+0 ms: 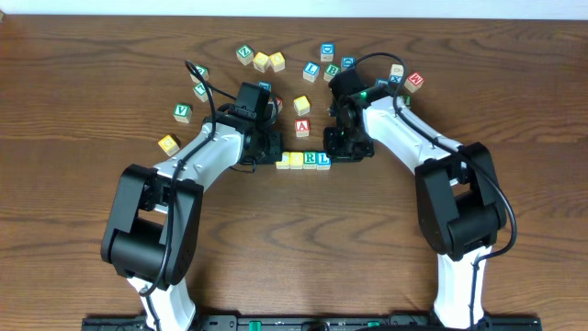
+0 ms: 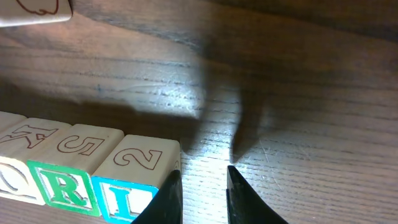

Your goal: Spell out CORL

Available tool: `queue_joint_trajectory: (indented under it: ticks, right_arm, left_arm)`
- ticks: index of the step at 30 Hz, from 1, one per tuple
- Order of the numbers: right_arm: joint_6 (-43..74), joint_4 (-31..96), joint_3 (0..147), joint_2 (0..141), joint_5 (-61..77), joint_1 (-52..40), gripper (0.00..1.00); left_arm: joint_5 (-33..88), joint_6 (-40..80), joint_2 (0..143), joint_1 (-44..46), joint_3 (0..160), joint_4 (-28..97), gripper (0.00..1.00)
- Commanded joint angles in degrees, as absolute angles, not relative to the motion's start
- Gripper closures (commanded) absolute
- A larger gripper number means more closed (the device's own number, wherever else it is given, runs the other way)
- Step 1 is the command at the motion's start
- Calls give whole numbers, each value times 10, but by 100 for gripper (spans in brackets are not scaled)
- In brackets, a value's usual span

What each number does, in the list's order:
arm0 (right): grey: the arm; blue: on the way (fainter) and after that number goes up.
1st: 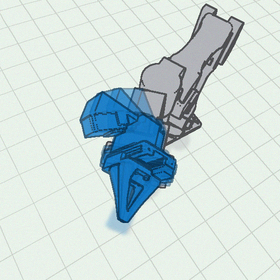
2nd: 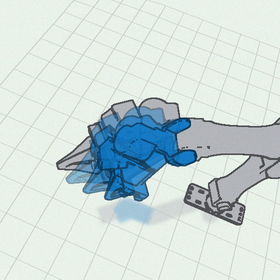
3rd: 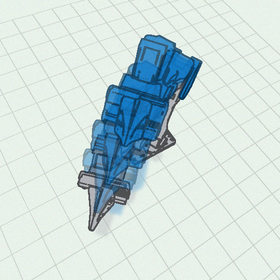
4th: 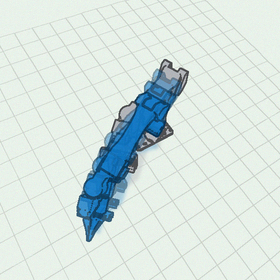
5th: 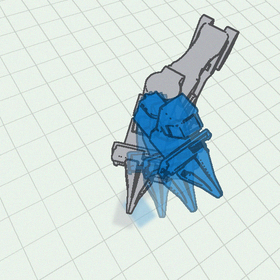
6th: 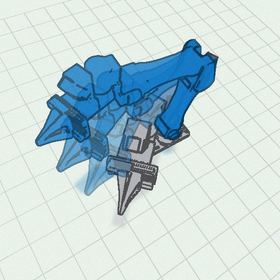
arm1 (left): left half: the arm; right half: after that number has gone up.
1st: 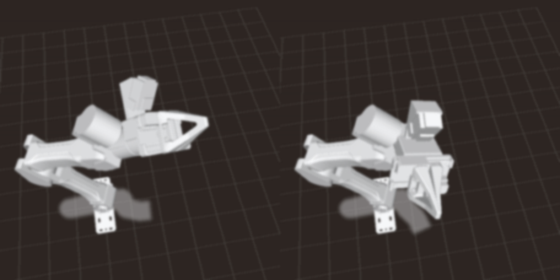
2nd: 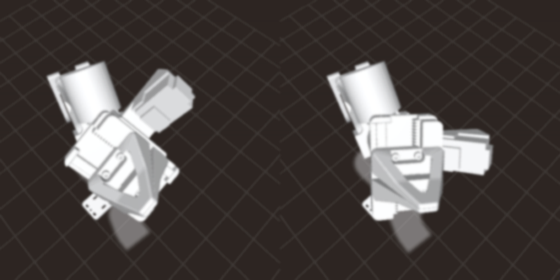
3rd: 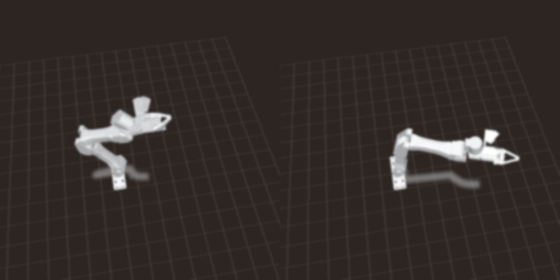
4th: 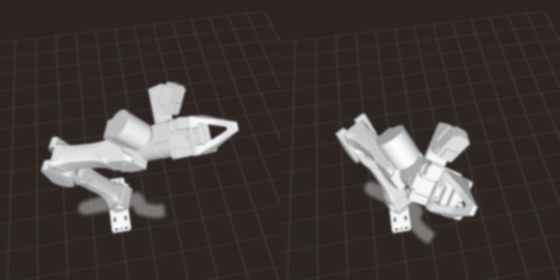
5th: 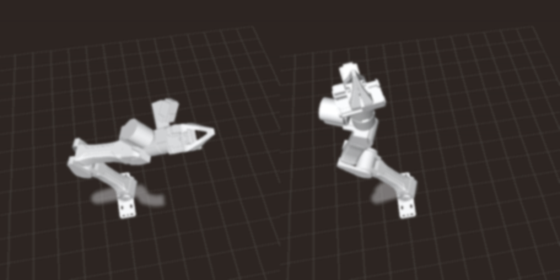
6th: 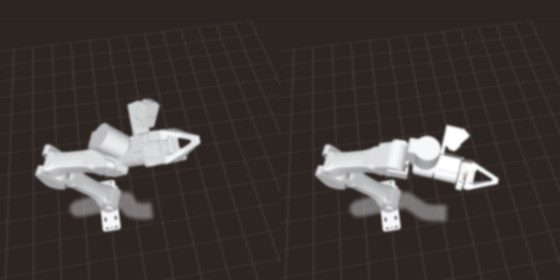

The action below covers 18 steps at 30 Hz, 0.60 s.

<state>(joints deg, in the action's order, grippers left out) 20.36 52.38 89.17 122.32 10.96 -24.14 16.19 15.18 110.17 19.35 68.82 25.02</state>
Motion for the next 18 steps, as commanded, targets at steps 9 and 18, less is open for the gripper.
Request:
queue_joint_trajectory:
  ticks: [9,18]
  right_arm:
    - [208,536,889,1226,126,-256,82]
    - [213,548,889,1226,126,-256,83]
  left_arm:
    - [175,155,1112,208,685,241,92]
    - [175,155,1112,210,685,239,93]
